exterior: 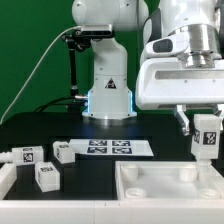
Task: Assemble one leg
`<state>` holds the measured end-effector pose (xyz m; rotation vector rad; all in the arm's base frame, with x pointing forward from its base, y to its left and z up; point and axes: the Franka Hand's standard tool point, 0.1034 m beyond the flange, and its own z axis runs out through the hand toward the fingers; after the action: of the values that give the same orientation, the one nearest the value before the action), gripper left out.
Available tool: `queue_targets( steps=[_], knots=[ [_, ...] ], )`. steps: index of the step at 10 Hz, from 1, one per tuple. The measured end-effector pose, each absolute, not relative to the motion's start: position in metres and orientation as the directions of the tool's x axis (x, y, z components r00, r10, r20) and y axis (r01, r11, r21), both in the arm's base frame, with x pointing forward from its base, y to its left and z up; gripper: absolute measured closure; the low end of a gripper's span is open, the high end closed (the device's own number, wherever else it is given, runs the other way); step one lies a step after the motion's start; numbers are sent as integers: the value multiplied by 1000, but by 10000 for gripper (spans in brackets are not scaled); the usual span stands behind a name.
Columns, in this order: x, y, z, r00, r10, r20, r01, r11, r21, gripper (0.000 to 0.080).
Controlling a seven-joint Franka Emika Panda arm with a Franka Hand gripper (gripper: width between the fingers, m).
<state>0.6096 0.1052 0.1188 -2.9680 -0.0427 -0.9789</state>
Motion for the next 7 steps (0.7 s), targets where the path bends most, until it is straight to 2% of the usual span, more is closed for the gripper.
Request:
queue_targets(
  steps=[1, 5, 7],
  knots=[
    [607, 103, 113, 805, 23, 592, 30, -1000, -2, 515],
    [614, 98, 112, 811, 26, 584, 27, -1000, 6, 515],
    [618, 105, 104, 813, 26, 582, 30, -1000, 4, 515]
  ],
)
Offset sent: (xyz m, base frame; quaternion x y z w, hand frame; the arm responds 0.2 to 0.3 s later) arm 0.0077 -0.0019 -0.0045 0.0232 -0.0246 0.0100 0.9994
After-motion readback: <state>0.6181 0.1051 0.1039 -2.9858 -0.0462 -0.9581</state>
